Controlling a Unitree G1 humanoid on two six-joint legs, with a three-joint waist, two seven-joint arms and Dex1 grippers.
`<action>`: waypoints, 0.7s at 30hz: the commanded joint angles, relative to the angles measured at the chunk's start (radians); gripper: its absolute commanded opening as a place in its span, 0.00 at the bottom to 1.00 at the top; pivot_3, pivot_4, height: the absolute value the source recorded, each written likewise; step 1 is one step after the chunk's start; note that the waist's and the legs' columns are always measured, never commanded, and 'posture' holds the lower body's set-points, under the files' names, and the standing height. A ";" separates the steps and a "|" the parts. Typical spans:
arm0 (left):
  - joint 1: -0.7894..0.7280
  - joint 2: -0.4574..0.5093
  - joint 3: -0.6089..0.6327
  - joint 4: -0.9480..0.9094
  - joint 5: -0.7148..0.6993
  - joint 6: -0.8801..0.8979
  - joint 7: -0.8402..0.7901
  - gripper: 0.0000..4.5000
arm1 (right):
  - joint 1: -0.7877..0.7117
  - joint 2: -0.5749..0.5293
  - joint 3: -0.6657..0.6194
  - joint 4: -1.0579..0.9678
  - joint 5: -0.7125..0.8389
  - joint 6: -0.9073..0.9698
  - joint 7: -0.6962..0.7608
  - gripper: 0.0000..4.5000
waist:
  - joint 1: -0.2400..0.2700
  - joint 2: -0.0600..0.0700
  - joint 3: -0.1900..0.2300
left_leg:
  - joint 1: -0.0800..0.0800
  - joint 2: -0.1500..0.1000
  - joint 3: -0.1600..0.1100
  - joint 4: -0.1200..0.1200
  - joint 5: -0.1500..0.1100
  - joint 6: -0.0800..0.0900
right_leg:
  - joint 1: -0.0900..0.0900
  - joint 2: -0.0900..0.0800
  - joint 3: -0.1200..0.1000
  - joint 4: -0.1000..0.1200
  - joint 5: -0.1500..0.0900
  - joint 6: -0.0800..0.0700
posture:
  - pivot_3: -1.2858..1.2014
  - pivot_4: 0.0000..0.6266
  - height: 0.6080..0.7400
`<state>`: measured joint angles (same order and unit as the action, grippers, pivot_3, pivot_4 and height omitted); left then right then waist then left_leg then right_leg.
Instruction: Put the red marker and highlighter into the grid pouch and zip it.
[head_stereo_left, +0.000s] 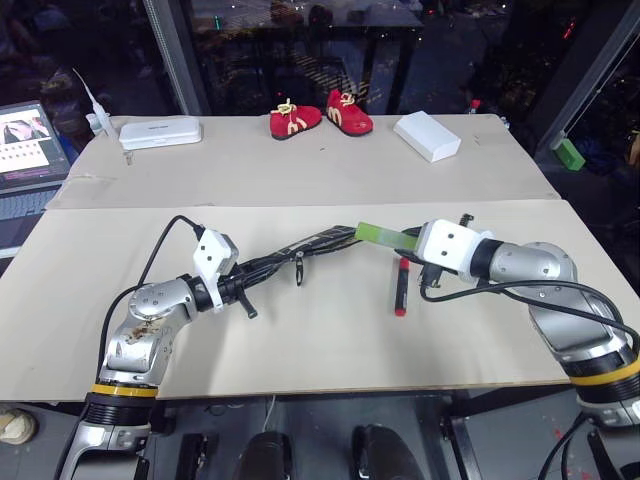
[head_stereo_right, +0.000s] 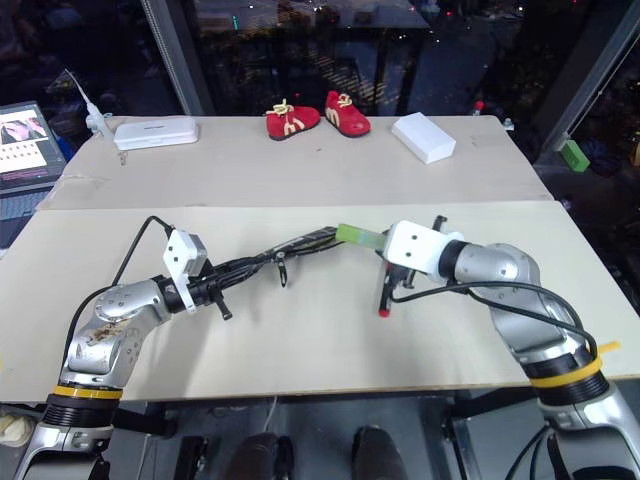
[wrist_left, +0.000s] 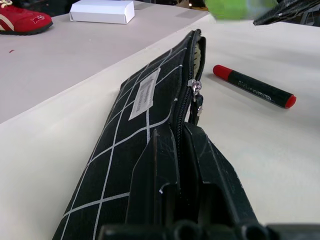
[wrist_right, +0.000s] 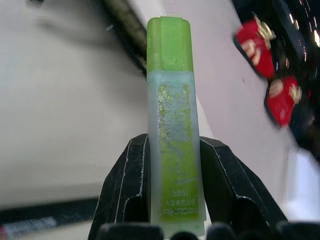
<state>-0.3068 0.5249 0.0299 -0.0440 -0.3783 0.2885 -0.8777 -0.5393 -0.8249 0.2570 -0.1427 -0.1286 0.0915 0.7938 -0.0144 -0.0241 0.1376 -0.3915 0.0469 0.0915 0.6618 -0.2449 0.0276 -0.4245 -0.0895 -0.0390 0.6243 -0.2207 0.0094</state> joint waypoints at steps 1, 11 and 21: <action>-0.005 0.003 0.014 -0.034 -0.012 -0.010 0.000 0.00 | -0.045 0.020 0.004 0.034 -0.041 -0.078 0.002 0.23 | 0.002 0.000 0.000 | 0.000 0.000 0.000 0.000 0.000 0.000 | 0.000 0.000 0.000 0.000 0.000 0.000 | 0.52 0.24 1.00; 0.000 0.003 0.010 -0.052 -0.015 -0.002 -0.001 0.00 | -0.037 0.037 -0.001 0.081 -0.087 -0.135 0.029 0.23 | 0.004 0.000 0.000 | -0.001 0.000 0.000 0.000 0.000 0.000 | 0.000 -0.001 -0.001 0.000 0.000 0.000 | 0.52 0.24 1.00; 0.005 0.023 -0.027 -0.042 0.022 -0.039 -0.044 0.00 | -0.105 0.097 0.027 0.178 -0.153 -0.151 0.012 0.23 | 0.001 0.000 0.000 | 0.000 0.000 0.001 0.000 0.000 0.000 | 0.000 -0.001 0.000 0.001 0.000 0.000 | 0.52 0.24 1.00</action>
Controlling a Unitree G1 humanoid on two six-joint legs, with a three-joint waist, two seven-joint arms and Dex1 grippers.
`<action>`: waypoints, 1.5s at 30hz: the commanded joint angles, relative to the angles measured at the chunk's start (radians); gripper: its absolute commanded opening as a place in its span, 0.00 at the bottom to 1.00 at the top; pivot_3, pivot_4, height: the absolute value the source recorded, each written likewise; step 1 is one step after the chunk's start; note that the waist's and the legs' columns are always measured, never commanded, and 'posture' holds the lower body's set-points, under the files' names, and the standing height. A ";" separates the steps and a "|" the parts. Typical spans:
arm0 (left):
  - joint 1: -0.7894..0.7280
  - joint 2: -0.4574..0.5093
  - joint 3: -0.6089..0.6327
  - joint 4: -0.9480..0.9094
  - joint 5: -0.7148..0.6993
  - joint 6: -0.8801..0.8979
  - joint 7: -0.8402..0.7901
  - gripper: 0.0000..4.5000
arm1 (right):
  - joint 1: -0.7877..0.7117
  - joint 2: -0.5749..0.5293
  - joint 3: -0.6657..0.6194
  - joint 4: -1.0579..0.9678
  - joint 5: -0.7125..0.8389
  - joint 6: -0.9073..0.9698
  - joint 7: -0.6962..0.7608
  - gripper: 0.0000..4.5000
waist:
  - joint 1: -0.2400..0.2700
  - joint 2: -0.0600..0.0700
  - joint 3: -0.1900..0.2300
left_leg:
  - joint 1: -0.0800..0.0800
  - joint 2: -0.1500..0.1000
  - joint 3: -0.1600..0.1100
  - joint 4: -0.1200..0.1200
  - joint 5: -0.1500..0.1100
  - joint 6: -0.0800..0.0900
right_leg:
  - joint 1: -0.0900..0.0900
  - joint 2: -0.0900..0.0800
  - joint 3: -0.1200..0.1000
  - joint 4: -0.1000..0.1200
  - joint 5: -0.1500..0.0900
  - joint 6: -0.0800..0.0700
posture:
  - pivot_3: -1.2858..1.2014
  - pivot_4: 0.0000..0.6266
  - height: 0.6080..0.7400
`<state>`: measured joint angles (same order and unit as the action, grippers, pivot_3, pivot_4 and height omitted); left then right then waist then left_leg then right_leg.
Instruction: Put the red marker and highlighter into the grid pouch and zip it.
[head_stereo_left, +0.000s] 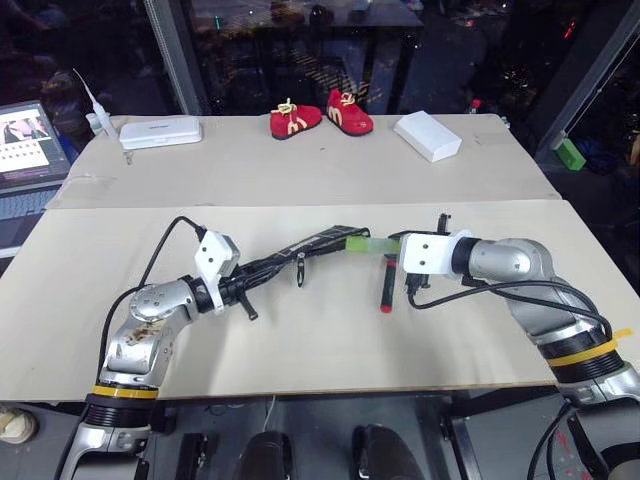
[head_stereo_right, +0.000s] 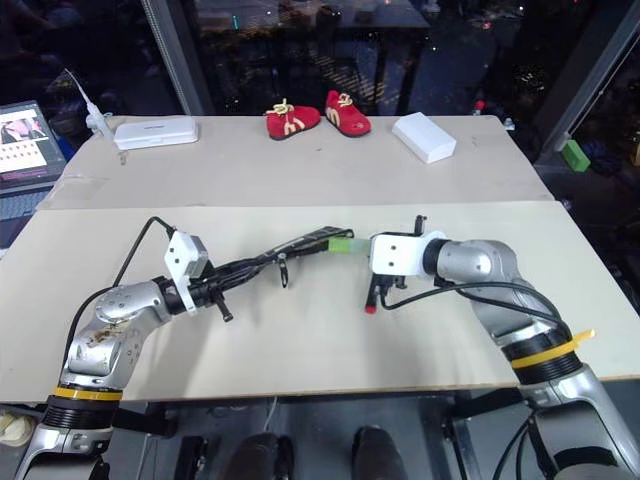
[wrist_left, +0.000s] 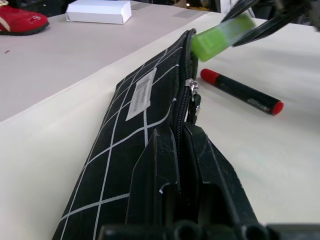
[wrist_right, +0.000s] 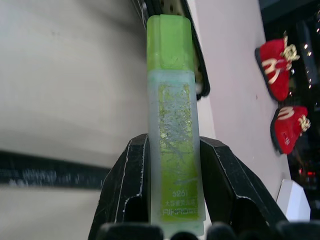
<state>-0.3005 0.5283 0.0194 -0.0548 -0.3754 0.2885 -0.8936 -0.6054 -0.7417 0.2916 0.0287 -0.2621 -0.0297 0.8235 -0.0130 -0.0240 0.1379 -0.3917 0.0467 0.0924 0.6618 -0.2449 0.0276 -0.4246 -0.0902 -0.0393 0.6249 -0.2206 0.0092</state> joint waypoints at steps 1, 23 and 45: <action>0.002 0.023 -0.022 -0.031 0.026 -0.046 -0.033 0.00 | -0.044 0.019 -0.005 0.013 -0.024 -0.035 -0.018 0.23 | 0.000 0.000 0.000 | 0.000 0.000 0.000 0.000 0.000 0.000 | 0.000 0.000 0.000 0.000 0.000 0.000 | 0.52 0.24 1.00; 0.024 0.040 -0.034 -0.058 0.029 -0.054 -0.056 0.00 | -0.182 0.237 0.207 0.176 -0.337 -0.114 -0.173 0.23 | -0.002 0.000 0.000 | 0.001 0.000 0.001 0.000 0.000 -0.001 | 0.000 0.000 0.000 0.002 0.000 0.000 | 0.52 0.24 1.00; 0.022 0.039 -0.025 -0.065 0.014 -0.034 -0.056 0.00 | -0.182 0.286 0.082 0.183 -0.053 -0.144 -0.012 0.81 | -0.001 0.001 0.000 | 0.001 0.001 0.000 0.001 0.000 -0.001 | 0.000 0.001 0.000 0.003 0.000 -0.001 | 0.52 0.24 1.00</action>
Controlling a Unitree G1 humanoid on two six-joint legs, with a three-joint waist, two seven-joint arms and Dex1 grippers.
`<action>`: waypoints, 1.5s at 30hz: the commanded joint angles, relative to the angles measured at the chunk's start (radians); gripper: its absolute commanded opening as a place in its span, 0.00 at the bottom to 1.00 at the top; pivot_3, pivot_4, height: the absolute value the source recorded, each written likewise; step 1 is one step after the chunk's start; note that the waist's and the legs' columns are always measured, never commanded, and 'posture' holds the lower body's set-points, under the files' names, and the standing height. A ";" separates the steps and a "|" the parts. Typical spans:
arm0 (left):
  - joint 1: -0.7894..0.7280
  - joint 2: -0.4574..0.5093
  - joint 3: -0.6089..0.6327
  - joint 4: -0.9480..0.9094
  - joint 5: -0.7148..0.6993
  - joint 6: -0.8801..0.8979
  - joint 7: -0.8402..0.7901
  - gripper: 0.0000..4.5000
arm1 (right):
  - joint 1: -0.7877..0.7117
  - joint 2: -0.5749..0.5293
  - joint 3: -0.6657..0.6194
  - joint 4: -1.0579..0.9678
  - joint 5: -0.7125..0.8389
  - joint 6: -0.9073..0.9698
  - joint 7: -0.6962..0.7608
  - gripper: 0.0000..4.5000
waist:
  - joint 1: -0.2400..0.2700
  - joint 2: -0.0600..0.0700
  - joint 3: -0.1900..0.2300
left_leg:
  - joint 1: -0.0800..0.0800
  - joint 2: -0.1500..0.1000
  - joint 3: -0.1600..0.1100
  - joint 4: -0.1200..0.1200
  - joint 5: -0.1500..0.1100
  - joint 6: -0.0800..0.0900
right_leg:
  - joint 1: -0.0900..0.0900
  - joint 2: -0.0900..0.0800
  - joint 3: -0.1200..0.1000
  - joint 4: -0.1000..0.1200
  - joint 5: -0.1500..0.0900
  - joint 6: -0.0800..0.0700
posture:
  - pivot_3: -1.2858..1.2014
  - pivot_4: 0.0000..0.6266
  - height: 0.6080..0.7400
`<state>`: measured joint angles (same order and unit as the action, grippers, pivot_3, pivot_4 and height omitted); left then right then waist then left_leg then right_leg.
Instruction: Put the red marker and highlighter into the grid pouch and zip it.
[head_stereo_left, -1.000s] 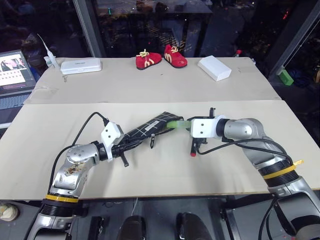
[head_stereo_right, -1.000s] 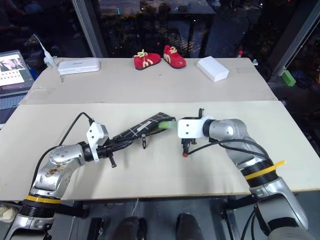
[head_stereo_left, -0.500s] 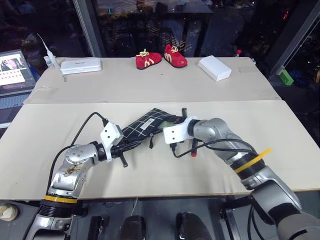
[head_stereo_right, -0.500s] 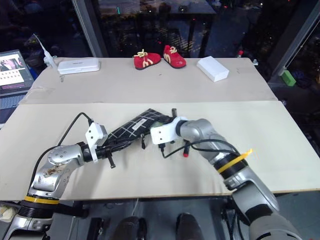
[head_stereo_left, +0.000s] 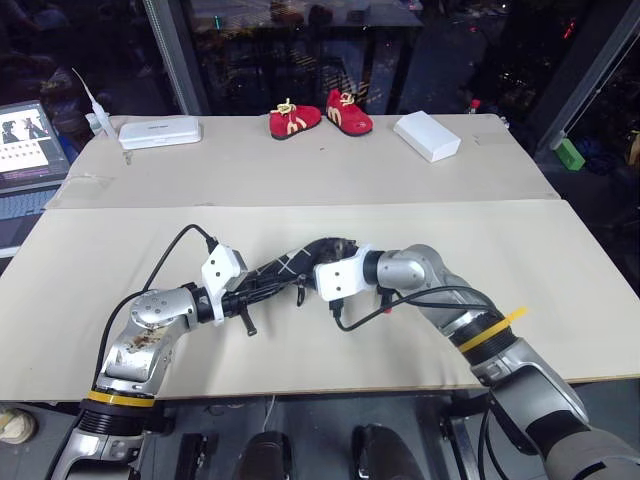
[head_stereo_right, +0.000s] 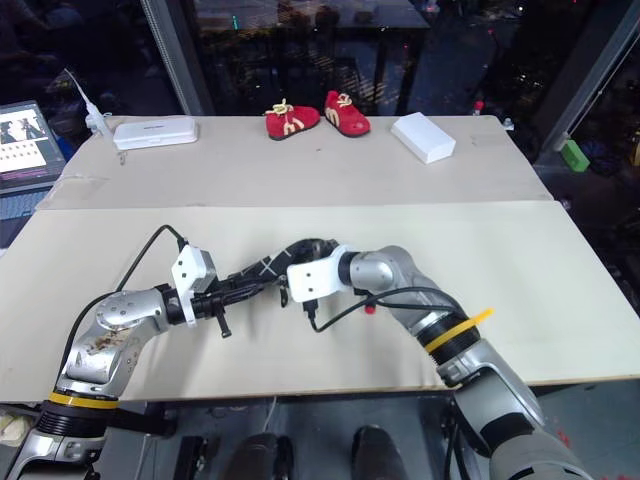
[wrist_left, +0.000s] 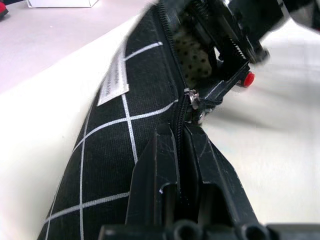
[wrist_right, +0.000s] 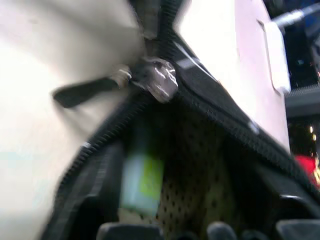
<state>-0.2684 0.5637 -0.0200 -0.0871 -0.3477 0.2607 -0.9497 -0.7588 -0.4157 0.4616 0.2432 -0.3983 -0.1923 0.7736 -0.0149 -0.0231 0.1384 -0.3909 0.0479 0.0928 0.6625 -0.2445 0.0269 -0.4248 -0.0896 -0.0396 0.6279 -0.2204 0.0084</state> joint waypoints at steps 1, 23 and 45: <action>-0.012 0.003 0.014 -0.032 -0.015 -0.005 0.000 0.00 | -0.017 -0.060 -0.111 -0.050 0.128 0.033 0.075 0.81 | 0.001 0.000 0.000 | 0.000 0.000 0.000 0.000 0.000 0.000 | 0.000 0.000 0.000 0.000 0.000 0.000 | 0.52 0.24 1.00; 0.008 0.012 0.029 -0.051 -0.023 0.003 0.008 0.00 | 0.252 -0.035 -0.569 -0.479 0.624 1.282 -0.270 0.81 | 0.003 0.000 0.000 | -0.001 0.000 -0.001 -0.001 -0.001 0.001 | -0.001 0.000 0.000 0.000 0.000 -0.001 | 0.52 0.24 1.00; -0.008 -0.006 0.033 -0.012 -0.023 -0.015 0.017 0.00 | 0.339 0.091 -0.435 -0.486 0.590 1.346 -0.486 0.81 | 0.001 0.000 0.000 | -0.001 -0.001 -0.002 -0.001 -0.001 0.001 | 0.000 0.000 0.000 -0.002 0.000 0.000 | 0.52 0.24 1.00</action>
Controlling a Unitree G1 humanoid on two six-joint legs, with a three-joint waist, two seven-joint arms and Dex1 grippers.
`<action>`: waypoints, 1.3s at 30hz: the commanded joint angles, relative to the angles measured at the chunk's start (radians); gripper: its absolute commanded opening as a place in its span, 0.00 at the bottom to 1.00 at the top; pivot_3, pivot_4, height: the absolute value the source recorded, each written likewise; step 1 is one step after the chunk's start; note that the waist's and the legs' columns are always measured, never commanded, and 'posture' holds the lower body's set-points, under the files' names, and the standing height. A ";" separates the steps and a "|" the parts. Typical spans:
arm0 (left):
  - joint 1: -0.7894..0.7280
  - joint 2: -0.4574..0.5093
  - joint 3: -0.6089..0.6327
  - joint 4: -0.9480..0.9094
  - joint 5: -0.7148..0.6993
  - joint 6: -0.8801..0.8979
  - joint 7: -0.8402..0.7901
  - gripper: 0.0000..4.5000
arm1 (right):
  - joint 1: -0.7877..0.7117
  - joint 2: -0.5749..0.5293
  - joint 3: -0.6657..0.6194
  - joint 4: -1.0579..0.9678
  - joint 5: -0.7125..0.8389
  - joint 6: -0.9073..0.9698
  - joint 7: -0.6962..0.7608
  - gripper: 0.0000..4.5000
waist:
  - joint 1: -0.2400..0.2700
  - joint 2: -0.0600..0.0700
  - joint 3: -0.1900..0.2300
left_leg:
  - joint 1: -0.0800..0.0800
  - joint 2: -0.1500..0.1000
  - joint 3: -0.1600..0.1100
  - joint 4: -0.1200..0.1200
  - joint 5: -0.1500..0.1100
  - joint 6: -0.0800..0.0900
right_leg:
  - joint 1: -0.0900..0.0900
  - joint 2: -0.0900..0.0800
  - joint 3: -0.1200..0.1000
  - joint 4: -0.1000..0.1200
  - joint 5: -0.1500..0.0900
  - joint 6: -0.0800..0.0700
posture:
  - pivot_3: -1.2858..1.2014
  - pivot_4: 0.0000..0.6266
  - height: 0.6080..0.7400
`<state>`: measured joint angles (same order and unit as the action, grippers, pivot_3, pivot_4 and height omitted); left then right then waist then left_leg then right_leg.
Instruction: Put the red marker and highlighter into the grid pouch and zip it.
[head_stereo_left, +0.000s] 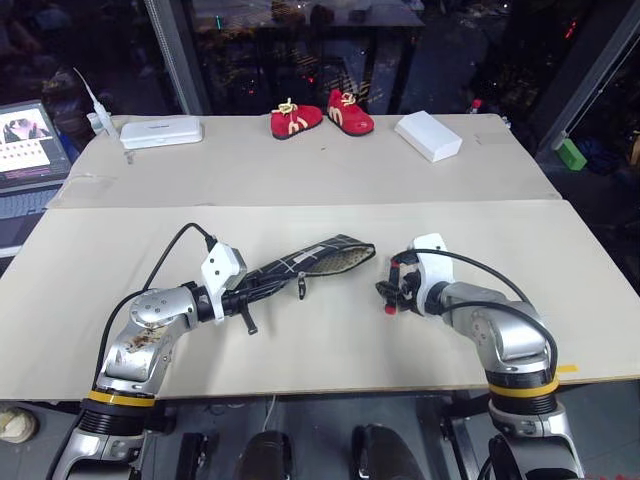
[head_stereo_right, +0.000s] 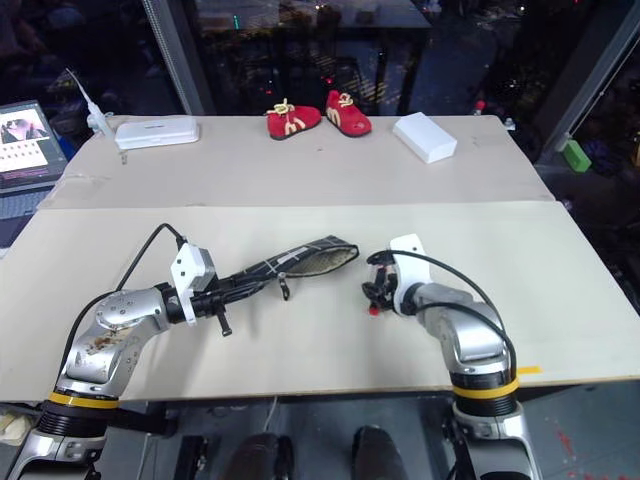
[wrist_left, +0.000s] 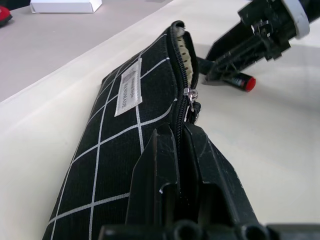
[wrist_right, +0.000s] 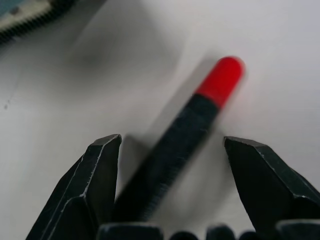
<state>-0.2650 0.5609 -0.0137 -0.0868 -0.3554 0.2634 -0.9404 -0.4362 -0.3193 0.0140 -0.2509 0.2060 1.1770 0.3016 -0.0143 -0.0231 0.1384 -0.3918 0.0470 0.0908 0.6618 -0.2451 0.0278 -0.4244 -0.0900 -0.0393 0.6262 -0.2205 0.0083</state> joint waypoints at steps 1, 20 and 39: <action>-0.009 -0.005 0.028 -0.012 -0.016 -0.018 0.009 0.00 | 0.016 -0.001 0.010 0.012 -0.012 -0.024 -0.016 0.81 | 0.000 0.000 0.000 | 0.000 0.000 0.000 0.000 0.000 0.000 | 0.000 0.000 0.000 0.000 0.000 0.000 | 0.52 0.24 1.00; -0.005 -0.006 0.029 -0.007 -0.010 -0.024 0.008 0.00 | 0.018 -0.043 -0.007 -0.026 0.009 -0.164 0.031 0.11 | -0.001 0.000 0.000 | 0.001 0.000 0.000 0.000 0.000 0.000 | 0.000 0.000 0.000 0.000 0.000 0.000 | 0.52 0.24 1.00; -0.019 -0.012 0.019 0.006 -0.009 -0.021 -0.003 0.00 | -0.058 -0.489 0.206 0.088 -0.356 -1.315 0.449 0.11 | 0.000 -0.001 0.001 | 0.000 -0.001 0.001 0.000 0.000 0.000 | 0.000 0.000 0.001 -0.002 -0.001 0.002 | 0.52 0.24 1.00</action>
<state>-0.2697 0.5526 -0.0032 -0.0625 -0.3553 0.2602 -0.9426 -0.4698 -0.8174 0.2116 -0.1575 -0.1203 -0.0780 0.7511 -0.0142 -0.0236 0.1398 -0.3916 0.0467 0.0918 0.6613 -0.2453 0.0280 -0.4246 -0.0900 -0.0387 0.6244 -0.2215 0.0099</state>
